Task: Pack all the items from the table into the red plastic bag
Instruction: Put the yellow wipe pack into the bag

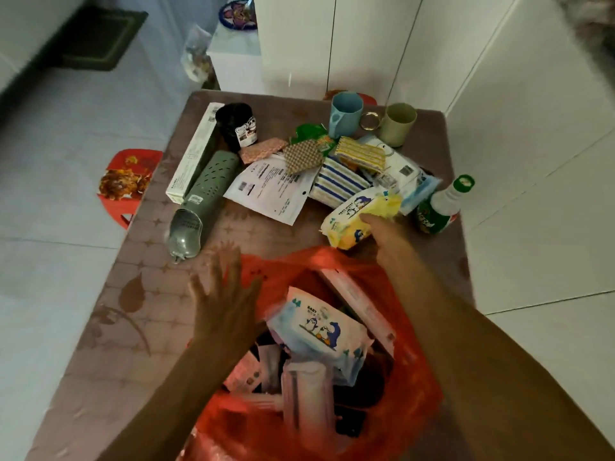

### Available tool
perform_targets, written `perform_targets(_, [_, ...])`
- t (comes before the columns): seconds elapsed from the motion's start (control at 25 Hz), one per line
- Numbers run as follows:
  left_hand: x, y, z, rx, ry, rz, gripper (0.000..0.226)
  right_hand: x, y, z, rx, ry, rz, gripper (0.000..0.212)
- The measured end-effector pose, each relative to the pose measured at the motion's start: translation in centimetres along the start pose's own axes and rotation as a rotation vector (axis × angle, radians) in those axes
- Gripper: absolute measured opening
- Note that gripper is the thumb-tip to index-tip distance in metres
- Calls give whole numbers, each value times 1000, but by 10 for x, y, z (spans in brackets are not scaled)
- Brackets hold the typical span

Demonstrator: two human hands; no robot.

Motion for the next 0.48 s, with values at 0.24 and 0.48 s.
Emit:
perform_targets(0.24, [23, -10, -16, -180, -311, 25, 67, 36, 46, 8, 47, 171, 28, 108])
perform_targets(0.48, [23, -8, -25, -209, -815, 134, 80, 36, 21, -8, -138, 330, 79, 94])
Point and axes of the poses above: each hand's wrist, its own y-axis towards the middle knuckle, its own x-axis out of the palm, z = x × y, the point moved 6 cm from there along y, towards the middle knuckle, and after that the axes turned 5 degrees about z, right-handed, at the moved point
